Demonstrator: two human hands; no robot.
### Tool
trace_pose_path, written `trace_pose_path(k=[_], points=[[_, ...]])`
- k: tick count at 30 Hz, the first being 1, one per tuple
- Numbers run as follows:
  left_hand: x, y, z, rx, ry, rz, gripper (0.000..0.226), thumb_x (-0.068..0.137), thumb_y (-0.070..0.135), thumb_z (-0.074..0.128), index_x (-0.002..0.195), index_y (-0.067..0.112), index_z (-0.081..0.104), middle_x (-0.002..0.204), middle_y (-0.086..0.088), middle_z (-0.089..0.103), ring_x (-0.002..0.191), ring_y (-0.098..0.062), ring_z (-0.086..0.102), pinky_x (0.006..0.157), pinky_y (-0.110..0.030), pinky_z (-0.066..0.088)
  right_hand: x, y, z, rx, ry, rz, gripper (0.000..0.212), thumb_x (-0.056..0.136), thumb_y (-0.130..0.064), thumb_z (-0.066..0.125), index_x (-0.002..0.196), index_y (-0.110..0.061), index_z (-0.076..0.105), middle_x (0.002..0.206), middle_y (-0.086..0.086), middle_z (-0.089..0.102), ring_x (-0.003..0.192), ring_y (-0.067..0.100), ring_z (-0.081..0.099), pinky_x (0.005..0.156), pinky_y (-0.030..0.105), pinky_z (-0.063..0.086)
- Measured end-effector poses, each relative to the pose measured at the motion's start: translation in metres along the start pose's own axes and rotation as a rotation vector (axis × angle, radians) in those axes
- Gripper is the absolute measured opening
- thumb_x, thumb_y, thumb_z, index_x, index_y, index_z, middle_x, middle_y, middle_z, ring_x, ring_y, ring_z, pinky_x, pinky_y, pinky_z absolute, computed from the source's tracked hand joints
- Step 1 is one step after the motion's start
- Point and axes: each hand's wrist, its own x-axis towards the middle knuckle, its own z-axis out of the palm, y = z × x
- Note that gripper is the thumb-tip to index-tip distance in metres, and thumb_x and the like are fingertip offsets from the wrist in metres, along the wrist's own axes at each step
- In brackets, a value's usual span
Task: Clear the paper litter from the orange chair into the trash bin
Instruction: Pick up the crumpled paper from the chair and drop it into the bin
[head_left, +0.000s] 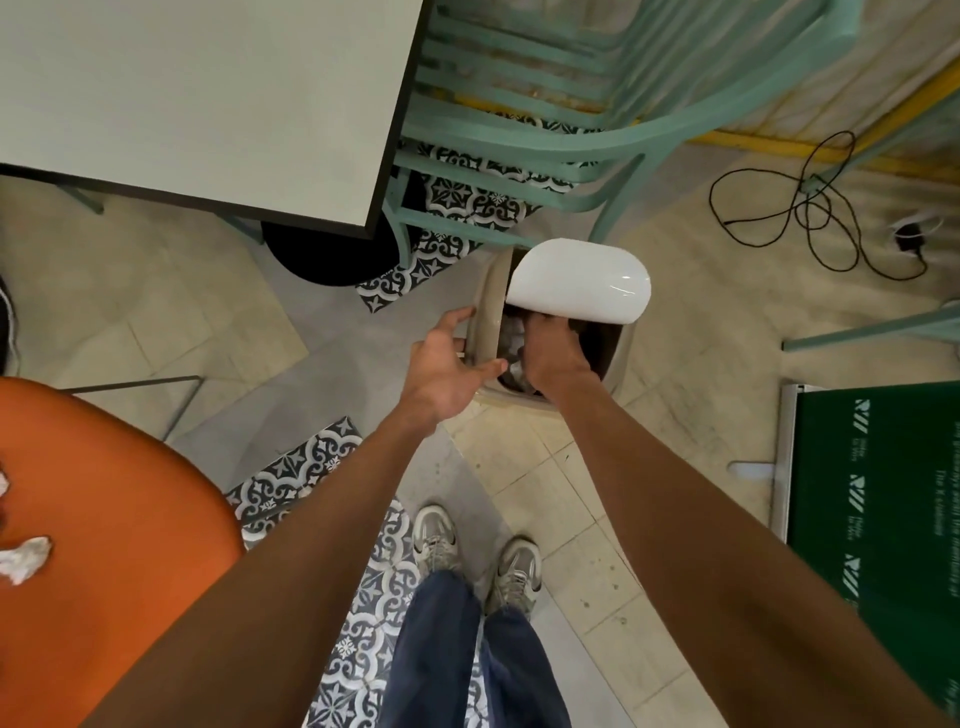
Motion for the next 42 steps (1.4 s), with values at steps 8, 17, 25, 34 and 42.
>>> trace_pose_path(k=[8,17,25,34,42], points=[[0.009,-0.019,-0.002,0.045,0.000,0.008,0.090,0.077,0.037,0.093,0.152,0.043,0.044,0.123,-0.002,0.067,0.109,-0.020,0.069,0.102,-0.039,0.059,0.011,-0.013,0.050,-0.249,-0.137,-0.139,0.048,0.109,-0.027,0.049,0.155,-0.014,0.048,0.158,0.013,0.049,0.150,0.035,0.042,0.116,0.053,0.042],[0.006,-0.017,0.005,0.099,0.019,0.060,0.084,0.083,0.044,0.087,0.154,0.037,0.042,0.117,-0.003,0.070,0.128,-0.028,0.058,0.106,-0.047,0.055,0.020,-0.004,0.027,0.253,-0.248,0.025,0.046,0.099,-0.038,0.054,0.141,-0.020,0.057,0.138,0.014,0.064,0.126,0.038,0.061,0.099,0.044,0.051],[-0.016,-0.015,-0.005,0.117,0.058,0.072,0.061,0.093,0.030,0.079,0.147,0.031,0.053,0.119,-0.001,0.074,0.126,-0.025,0.061,0.110,-0.042,0.052,-0.084,-0.020,-0.023,0.488,0.051,0.098,0.035,0.107,-0.040,0.051,0.137,-0.024,0.056,0.128,0.010,0.067,0.113,0.039,0.065,0.085,0.047,0.054],[-0.106,-0.031,-0.066,0.081,0.264,0.148,0.031,0.100,0.021,0.070,0.131,0.021,0.064,0.109,0.004,0.075,0.105,-0.011,0.070,0.106,-0.035,0.054,-0.157,-0.059,-0.050,0.394,0.232,0.002,0.031,0.107,-0.031,0.054,0.135,-0.021,0.063,0.119,0.011,0.071,0.107,0.038,0.070,0.079,0.047,0.059],[-0.181,-0.089,-0.163,0.021,0.536,0.101,0.018,0.102,0.015,0.063,0.117,0.020,0.072,0.095,0.010,0.075,0.092,-0.003,0.070,0.087,-0.031,0.059,-0.191,-0.155,-0.064,0.469,0.273,-0.154,0.034,0.106,-0.037,0.056,0.136,-0.022,0.064,0.128,0.008,0.072,0.106,0.036,0.071,0.086,0.044,0.060]])
